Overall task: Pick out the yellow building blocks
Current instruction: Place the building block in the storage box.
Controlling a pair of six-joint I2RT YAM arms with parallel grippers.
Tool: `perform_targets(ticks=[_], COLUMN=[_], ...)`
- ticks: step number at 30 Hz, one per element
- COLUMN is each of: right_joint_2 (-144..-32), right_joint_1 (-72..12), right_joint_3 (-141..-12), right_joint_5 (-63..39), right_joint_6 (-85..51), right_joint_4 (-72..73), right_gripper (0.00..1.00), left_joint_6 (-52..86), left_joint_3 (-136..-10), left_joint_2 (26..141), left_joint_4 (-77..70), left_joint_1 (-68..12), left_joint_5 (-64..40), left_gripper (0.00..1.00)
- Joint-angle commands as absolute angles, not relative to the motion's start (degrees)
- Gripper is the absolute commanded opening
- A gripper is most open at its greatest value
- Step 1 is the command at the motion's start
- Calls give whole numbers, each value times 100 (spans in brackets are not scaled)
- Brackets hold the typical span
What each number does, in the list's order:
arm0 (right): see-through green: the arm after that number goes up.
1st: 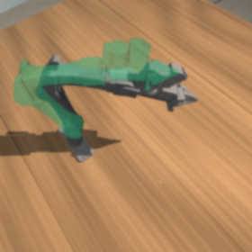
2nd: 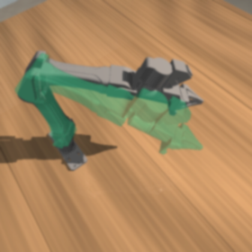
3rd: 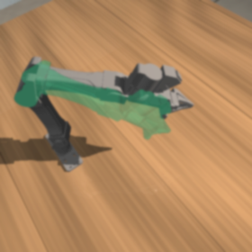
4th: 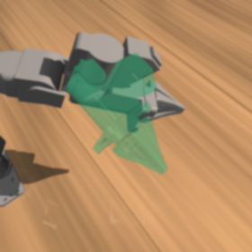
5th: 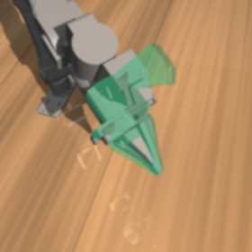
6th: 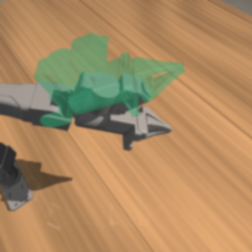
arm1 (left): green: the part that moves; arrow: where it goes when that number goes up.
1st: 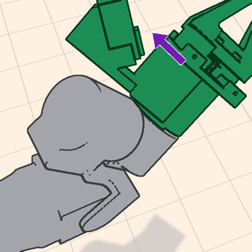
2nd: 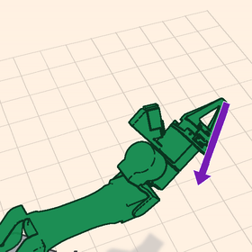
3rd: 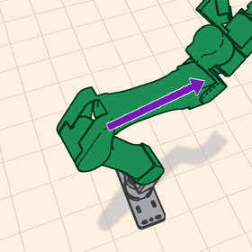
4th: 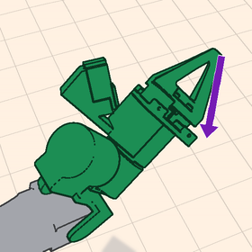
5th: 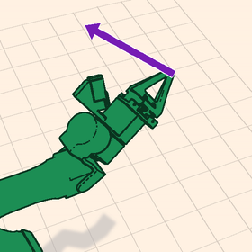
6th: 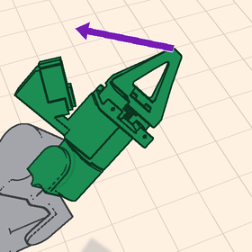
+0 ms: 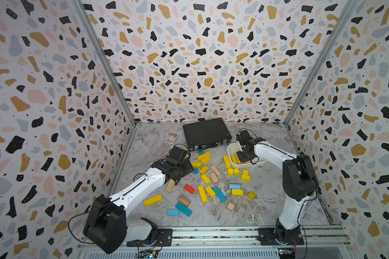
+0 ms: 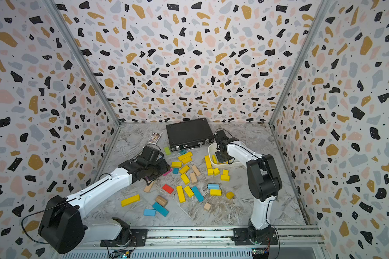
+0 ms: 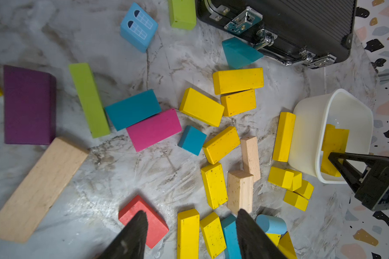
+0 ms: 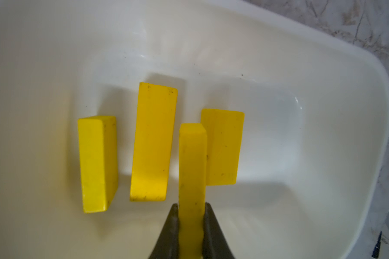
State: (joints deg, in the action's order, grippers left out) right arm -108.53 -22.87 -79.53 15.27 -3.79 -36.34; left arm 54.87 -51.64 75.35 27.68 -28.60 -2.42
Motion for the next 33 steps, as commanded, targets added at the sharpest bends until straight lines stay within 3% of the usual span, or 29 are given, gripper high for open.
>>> perform_targets(ticks=[1,5,10,15,22,30,33], right_joint_2=[-11021,-11171,-10832,-9929,-8881,-9457,-9829], right_joint_1=[-2242,-2241,-2241,-2595,-4496,-6119,-6377], right_joint_3=[-8269,-8323,-8162,-7881,-6960,-7004,-7183], right_joint_5=[1938,1894,1788,1225,480,312,320], right_joint_6=[-261,-332,-493,-1028,-2236,-2353,-2189], right_joint_4=[-3717,-3666,-3621,-3953,-4212,-4128,-4077], right_gripper=[5,18,43,48,46,46,47], left_joint_6=[5343,5274,5308,5367,5606,5852,5913], left_joint_3=[-5325,-5456,-5511,-5546,-5387,-5034,-4922], left_joint_2=[7686,7895,8029,7938,7696,7183,6900], left_joint_4=[2925,2993,2984,3073,3146,3425,3605], left_joint_1=[-2831,-2830,-2830,-2806,-2642,-2551,-2549], left_joint_5=[-308,-458,-492,-111,193,525,727], left_gripper=[64,63,62,64,73,74,75])
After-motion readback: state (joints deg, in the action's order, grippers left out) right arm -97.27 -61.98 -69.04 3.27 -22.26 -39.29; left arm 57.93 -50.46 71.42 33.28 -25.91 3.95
